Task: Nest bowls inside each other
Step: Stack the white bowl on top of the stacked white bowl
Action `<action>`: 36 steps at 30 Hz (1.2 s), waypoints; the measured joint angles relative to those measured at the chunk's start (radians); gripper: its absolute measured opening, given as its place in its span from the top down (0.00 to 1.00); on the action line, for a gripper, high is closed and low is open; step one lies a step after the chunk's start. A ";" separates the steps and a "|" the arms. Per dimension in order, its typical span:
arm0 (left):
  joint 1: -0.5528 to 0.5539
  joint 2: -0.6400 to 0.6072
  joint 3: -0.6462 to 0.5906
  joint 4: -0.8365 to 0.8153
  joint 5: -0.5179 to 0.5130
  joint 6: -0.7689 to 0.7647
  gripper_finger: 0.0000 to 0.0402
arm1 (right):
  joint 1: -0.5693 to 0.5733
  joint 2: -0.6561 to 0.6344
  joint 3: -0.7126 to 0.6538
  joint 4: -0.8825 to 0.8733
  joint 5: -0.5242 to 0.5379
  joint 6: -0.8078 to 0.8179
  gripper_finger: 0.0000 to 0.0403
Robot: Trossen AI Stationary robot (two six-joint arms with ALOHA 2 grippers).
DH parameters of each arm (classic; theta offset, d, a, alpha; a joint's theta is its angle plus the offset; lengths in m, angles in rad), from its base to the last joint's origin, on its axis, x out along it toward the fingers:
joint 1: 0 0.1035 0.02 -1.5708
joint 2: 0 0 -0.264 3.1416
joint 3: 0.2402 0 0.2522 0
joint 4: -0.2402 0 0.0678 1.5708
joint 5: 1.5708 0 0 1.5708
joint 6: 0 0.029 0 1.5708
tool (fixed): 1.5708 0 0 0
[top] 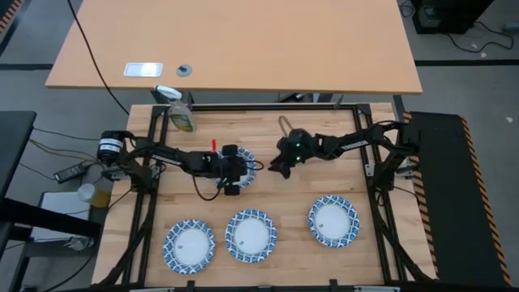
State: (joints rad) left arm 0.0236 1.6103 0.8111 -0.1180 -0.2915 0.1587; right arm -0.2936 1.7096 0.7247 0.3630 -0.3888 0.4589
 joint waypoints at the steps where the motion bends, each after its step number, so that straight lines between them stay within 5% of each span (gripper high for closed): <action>1: -0.005 -0.007 -0.001 -0.021 -0.001 -0.003 0.74 | -0.012 0.000 -0.021 0.054 -0.019 0.054 0.51; 7: -0.023 -0.073 -0.001 -0.165 -0.001 -0.012 0.74 | -0.014 0.014 -0.035 0.101 -0.015 0.178 0.51; 13: -0.028 -0.187 -0.002 -0.250 -0.042 -0.013 0.74 | 0.004 0.136 0.095 0.113 0.007 0.194 0.51; 21: -0.053 -0.366 -0.041 -0.447 -0.037 -0.121 0.74 | -0.039 0.254 0.183 0.102 -0.116 0.244 0.44; 28: -0.068 -0.428 -0.242 -0.292 -0.035 -0.202 0.74 | -0.044 0.254 0.176 0.154 -0.069 0.302 0.36; 36: -0.070 -0.421 -0.307 -0.109 -0.036 -0.186 0.74 | -0.043 0.253 0.177 0.175 -0.076 0.332 0.42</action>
State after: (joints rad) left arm -0.0460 1.1896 0.5045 -0.2268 -0.3278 -0.0276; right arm -0.3363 1.9621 0.9012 0.5384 -0.4648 0.7910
